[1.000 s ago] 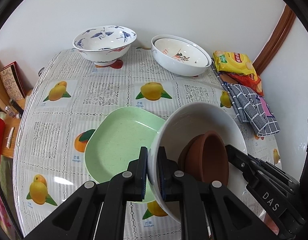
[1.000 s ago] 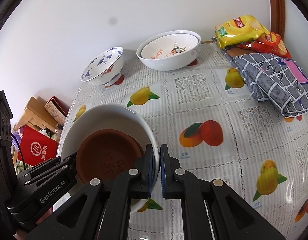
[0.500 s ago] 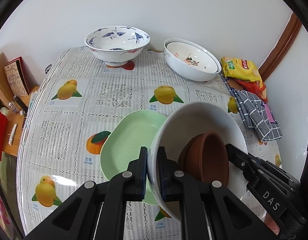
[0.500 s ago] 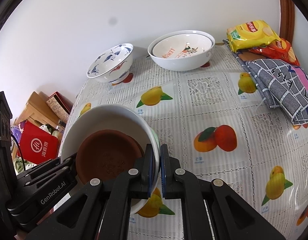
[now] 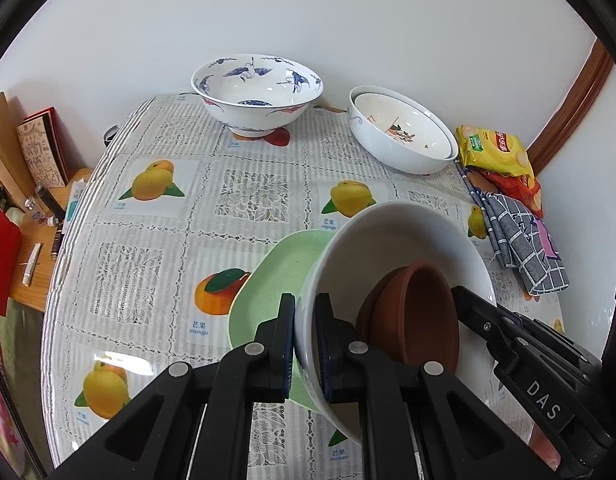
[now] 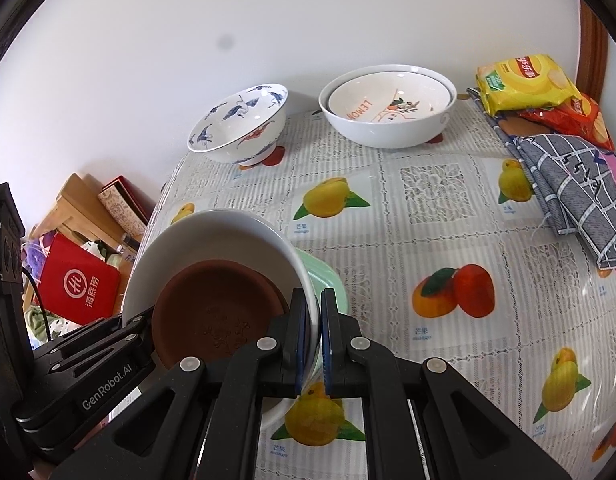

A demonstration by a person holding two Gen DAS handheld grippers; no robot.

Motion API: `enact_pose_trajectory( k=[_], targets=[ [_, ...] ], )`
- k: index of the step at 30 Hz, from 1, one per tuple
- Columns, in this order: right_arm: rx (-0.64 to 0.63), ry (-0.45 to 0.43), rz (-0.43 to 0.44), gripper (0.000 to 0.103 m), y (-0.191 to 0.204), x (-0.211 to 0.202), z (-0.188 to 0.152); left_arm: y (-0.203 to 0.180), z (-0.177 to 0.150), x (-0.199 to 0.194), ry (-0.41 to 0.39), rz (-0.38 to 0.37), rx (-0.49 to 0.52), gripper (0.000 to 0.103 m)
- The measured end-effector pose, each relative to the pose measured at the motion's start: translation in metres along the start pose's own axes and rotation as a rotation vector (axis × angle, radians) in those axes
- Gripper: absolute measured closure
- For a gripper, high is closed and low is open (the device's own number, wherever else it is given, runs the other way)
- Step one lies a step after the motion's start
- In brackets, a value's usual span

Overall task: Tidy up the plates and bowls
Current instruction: 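Lower the white bowl with the right gripper onto the green plate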

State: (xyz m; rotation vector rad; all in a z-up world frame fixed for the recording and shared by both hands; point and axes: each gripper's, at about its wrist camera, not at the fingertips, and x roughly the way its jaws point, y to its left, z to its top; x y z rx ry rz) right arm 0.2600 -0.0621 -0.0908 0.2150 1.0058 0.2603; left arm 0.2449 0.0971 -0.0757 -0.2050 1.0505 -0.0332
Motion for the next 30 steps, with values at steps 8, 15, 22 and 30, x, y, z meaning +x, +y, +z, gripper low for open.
enact_pose_trajectory(
  k=[8, 15, 22, 30],
  targets=[
    [-0.015, 0.018, 0.011, 0.096, 0.006, 0.011, 0.0, 0.01, 0.001, 0.005, 0.008, 0.014, -0.015, 0.093],
    [-0.014, 0.04, 0.01, 0.096, 0.008, 0.025, 0.0, 0.017, 0.0, 0.017, 0.026, 0.021, -0.025, 0.093],
    [-0.017, 0.065, 0.005, 0.096, 0.007, 0.041, 0.0, 0.025, 0.0, 0.032, 0.05, 0.023, -0.036, 0.093],
    [-0.019, 0.094, -0.017, 0.096, 0.004, 0.06, -0.001, 0.028, 0.0, 0.052, 0.076, 0.015, -0.044, 0.093]
  ],
)
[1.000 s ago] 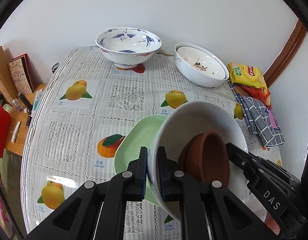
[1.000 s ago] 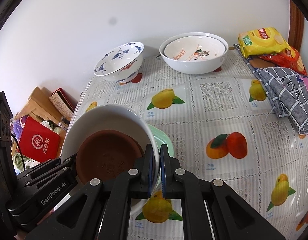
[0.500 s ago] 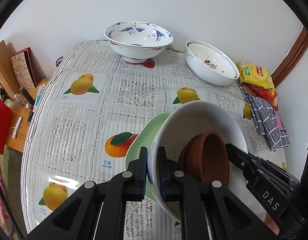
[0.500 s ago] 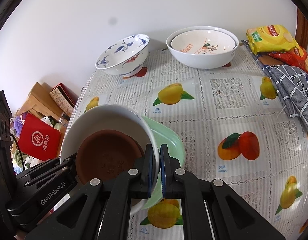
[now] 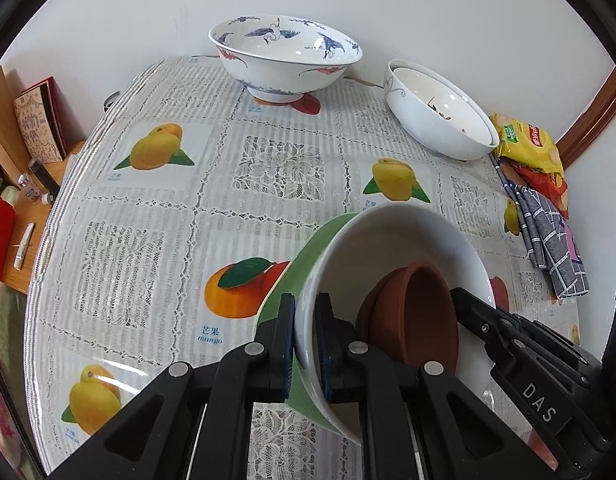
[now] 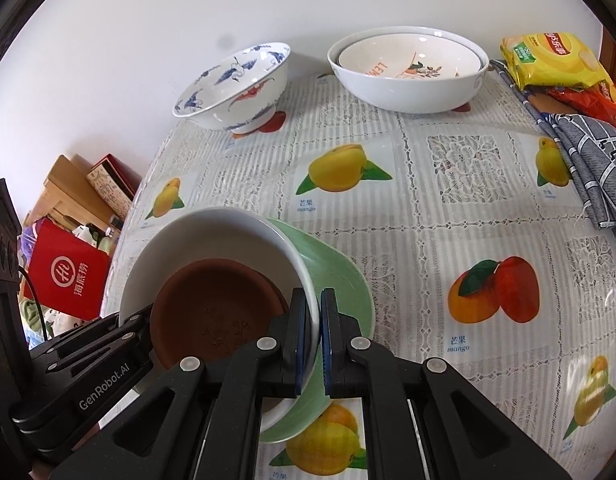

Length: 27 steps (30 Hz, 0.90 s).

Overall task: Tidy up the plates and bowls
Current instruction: 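Lower the white bowl with the right gripper onto the green plate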

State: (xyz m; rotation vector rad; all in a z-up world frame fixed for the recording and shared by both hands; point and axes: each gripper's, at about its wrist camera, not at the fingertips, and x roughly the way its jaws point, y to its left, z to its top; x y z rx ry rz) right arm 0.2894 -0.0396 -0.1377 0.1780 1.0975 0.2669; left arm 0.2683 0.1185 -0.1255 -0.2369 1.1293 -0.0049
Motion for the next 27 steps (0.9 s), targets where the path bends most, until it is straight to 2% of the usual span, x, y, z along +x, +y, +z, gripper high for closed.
enact_pose_trajectory(
  k=[11, 18, 27],
  targets=[
    [-0.021, 0.01, -0.002, 0.096, 0.0, 0.01, 0.001, 0.008, -0.001, 0.015, 0.022, -0.024, -0.025, 0.093],
    [-0.022, 0.019, 0.02, 0.095, -0.001, 0.013, 0.004, 0.011, -0.001, 0.015, 0.031, -0.047, -0.035, 0.092],
    [-0.041, 0.024, -0.002, 0.094, 0.002, 0.01, 0.004, 0.012, -0.003, 0.011, 0.034, -0.057, -0.038, 0.088]
  ],
)
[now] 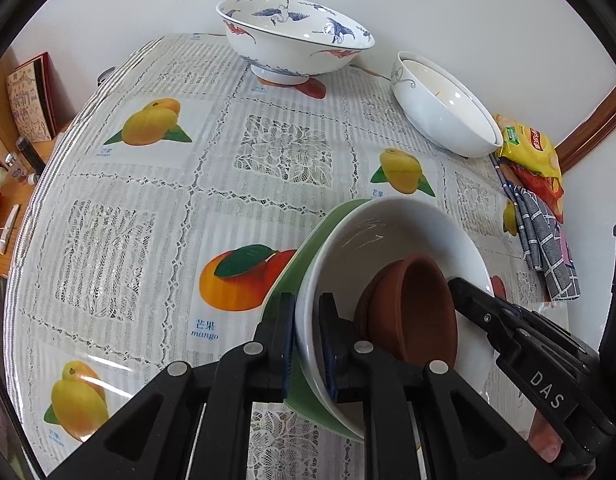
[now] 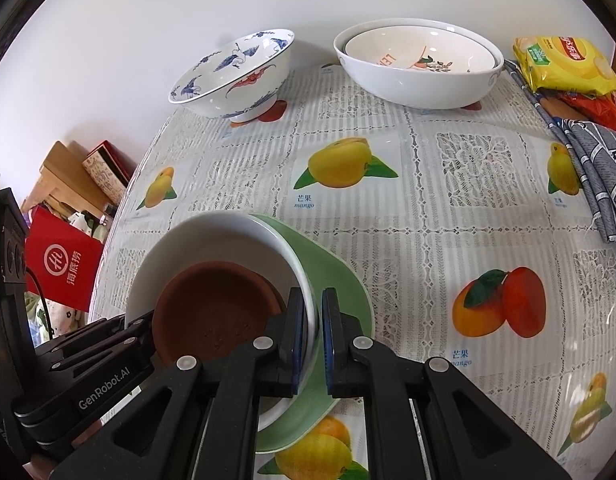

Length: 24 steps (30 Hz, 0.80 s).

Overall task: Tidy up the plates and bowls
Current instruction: 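Lower the white bowl with the right gripper onto the green plate, then open the right gripper and pull it back from the white bowl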

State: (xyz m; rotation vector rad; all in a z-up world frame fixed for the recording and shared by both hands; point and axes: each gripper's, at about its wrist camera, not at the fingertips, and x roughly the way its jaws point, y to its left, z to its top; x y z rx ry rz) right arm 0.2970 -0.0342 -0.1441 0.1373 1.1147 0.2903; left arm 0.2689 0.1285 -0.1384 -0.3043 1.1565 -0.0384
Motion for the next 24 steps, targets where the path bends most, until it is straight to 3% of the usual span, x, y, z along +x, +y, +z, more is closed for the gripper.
enact_pose_trajectory(
  k=[15, 24],
  targets=[
    [-0.039, -0.033, -0.035, 0.093, 0.004, -0.022, -0.007, 0.001, -0.01, -0.027, -0.026, 0.012, 0.019, 0.076],
    [-0.054, -0.073, -0.051, 0.088, 0.005, -0.056, -0.034, -0.009, -0.033, -0.062, -0.075, 0.036, 0.056, 0.066]
  ],
)
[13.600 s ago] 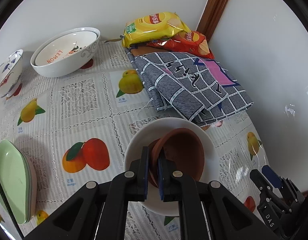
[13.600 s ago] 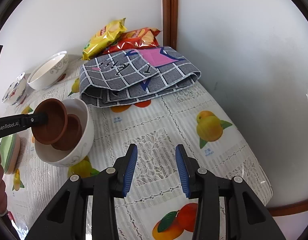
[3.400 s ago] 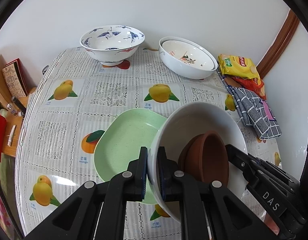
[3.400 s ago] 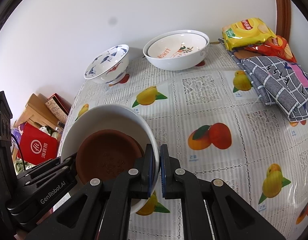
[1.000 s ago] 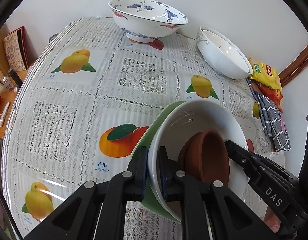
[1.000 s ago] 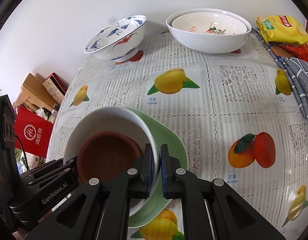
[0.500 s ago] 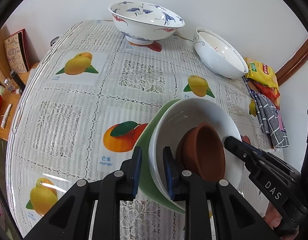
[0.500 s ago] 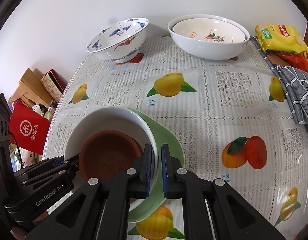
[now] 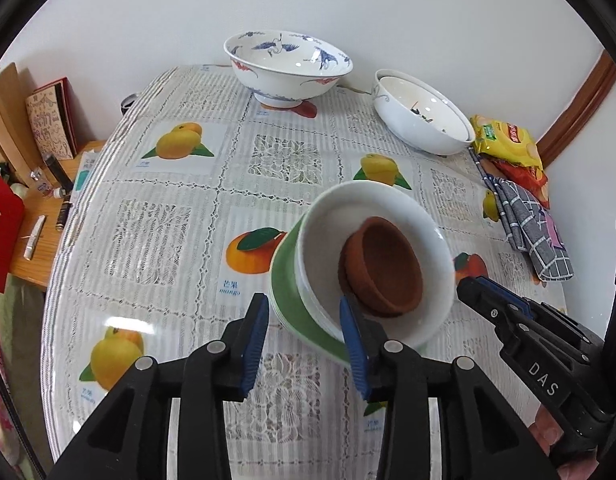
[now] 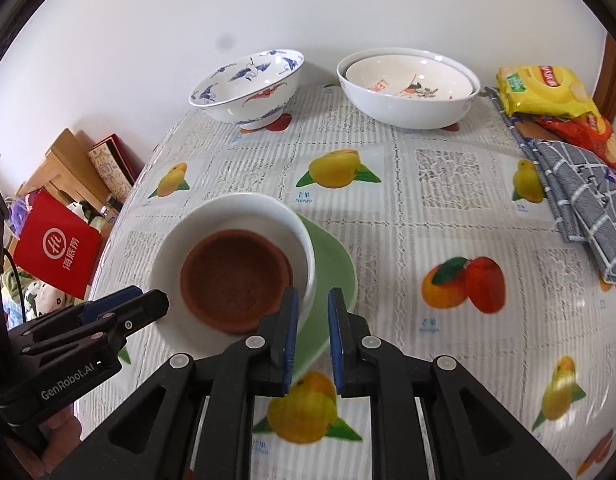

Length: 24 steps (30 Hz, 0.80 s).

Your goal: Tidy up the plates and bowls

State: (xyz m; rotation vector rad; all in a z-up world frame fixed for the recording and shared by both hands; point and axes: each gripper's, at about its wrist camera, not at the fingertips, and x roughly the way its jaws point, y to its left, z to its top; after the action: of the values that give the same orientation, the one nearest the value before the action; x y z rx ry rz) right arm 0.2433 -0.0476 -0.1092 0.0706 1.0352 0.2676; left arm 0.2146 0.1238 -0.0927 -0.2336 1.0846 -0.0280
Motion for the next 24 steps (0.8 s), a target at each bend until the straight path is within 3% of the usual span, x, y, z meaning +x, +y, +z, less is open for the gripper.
enact_pose_trajectory(
  k=[3, 7, 10, 15, 18, 20, 24],
  targets=[
    [0.007, -0.027, -0.015, 0.088, -0.006, -0.021, -0.012, -0.009, -0.011, -0.017, -0.026, 0.001, 0.018, 0.061],
    [0.026, -0.06, -0.057, 0.075, -0.017, -0.05, -0.03, -0.026, -0.028, -0.042, -0.077, 0.012, 0.057, 0.051],
    [0.044, -0.087, -0.117, 0.073, -0.028, -0.077, -0.048, -0.041, -0.043, -0.063, -0.136, 0.013, 0.087, 0.042],
    [0.054, -0.127, -0.198, 0.064, -0.041, -0.119, -0.075, -0.064, -0.065, -0.091, -0.2, 0.01, 0.116, 0.035],
    [0.065, -0.144, -0.223, 0.064, -0.048, -0.139, -0.09, -0.08, -0.081, -0.107, -0.243, 0.04, 0.152, 0.028],
    [0.081, -0.156, -0.234, 0.057, -0.054, -0.151, -0.101, -0.089, -0.091, -0.116, -0.264, 0.052, 0.166, 0.023],
    [0.085, -0.2, -0.262, 0.033, -0.058, -0.178, -0.125, -0.097, -0.114, -0.134, -0.286, 0.038, 0.166, 0.022]
  ],
)
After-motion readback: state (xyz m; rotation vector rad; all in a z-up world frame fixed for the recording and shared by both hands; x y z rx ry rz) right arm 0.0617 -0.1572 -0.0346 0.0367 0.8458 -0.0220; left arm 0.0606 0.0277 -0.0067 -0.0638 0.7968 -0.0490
